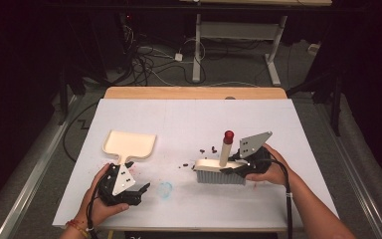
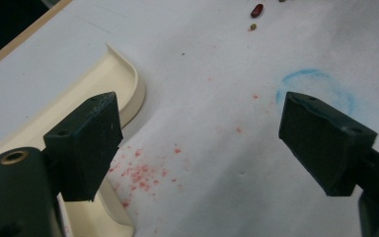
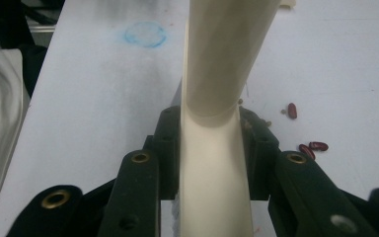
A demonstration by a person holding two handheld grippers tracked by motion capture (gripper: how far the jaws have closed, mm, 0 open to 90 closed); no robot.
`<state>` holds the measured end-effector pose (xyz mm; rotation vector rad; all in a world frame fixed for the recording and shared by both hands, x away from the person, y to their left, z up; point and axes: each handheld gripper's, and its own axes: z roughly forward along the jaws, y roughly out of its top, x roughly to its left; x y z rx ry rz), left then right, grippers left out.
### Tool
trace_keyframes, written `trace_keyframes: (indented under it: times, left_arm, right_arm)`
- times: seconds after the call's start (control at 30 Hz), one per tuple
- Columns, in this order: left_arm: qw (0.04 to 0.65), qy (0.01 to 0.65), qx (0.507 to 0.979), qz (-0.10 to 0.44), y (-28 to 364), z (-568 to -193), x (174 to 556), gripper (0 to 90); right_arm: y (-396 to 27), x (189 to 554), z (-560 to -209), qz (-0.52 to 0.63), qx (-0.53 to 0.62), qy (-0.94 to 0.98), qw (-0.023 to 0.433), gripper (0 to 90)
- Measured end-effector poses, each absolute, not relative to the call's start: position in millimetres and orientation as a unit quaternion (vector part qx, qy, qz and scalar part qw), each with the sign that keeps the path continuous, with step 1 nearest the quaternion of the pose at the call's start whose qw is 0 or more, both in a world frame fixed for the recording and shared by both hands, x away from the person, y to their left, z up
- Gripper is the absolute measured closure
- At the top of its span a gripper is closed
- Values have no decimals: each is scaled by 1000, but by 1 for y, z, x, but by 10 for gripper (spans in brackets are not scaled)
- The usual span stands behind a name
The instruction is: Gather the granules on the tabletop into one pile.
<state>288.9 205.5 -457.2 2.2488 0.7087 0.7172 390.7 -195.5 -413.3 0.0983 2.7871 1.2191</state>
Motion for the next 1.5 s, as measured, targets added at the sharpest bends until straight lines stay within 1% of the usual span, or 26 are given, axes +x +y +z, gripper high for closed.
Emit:
trace_keyframes:
  times: [0.2,0.3,0.37,0.43,0.5,0.57,0.6,0.63,0.67,0.7,0.77,0.87,0.9,0.93,0.97,1.0,1.07,1.27,1.43,1.5]
  left_arm:
    - [334,267,861,276,204,-457,287,161]
    - [337,267,859,278,204,-456,287,161]
    - [339,268,857,280,206,-454,287,161]
    - [342,269,855,283,207,-453,287,161]
    - [345,272,852,286,209,-452,287,161]
    - [347,274,849,288,211,-451,287,161]
    - [351,277,847,288,212,-450,287,161]
    - [352,278,846,289,213,-450,287,161]
    - [351,277,846,289,213,-450,286,161]
    - [351,276,846,290,213,-450,286,161]
    - [351,275,847,290,213,-450,285,161]
    - [352,273,848,288,214,-451,284,161]
    - [350,273,849,287,214,-451,284,161]
    - [351,274,849,285,214,-452,283,161]
    - [349,272,851,284,214,-452,283,161]
    - [349,272,851,283,214,-453,283,161]
    - [346,269,854,282,213,-454,282,161]
    - [342,266,858,275,211,-456,282,161]
    - [339,262,861,274,209,-455,282,161]
    - [340,261,862,271,208,-456,283,161]
  right_arm:
    - [-195,395,-411,406,49,910,61,680]
    - [-195,395,-408,423,58,903,54,680]
    - [-193,393,-404,434,69,897,53,680]
    - [-187,387,-400,437,92,893,63,680]
    - [-172,377,-396,450,126,882,61,680]
    - [-163,372,-395,450,135,880,62,680]
    - [-142,363,-396,449,155,877,69,679]
    - [-142,363,-396,449,155,877,69,679]
    - [-124,358,-400,456,188,867,65,679]
    - [-124,358,-400,456,188,867,65,679]
    - [-110,356,-405,456,209,863,60,679]
    - [-87,355,-417,447,240,858,80,679]
    - [-80,358,-424,446,254,855,73,679]
    - [-80,358,-424,446,254,855,73,679]
    - [-78,363,-427,442,273,849,94,679]
    - [-78,366,-427,442,280,846,99,680]
    - [-84,373,-429,442,308,837,91,679]
    - [-105,380,-429,439,339,828,80,678]
    - [-126,381,-424,431,343,831,74,679]
    - [-130,380,-420,426,339,835,79,680]
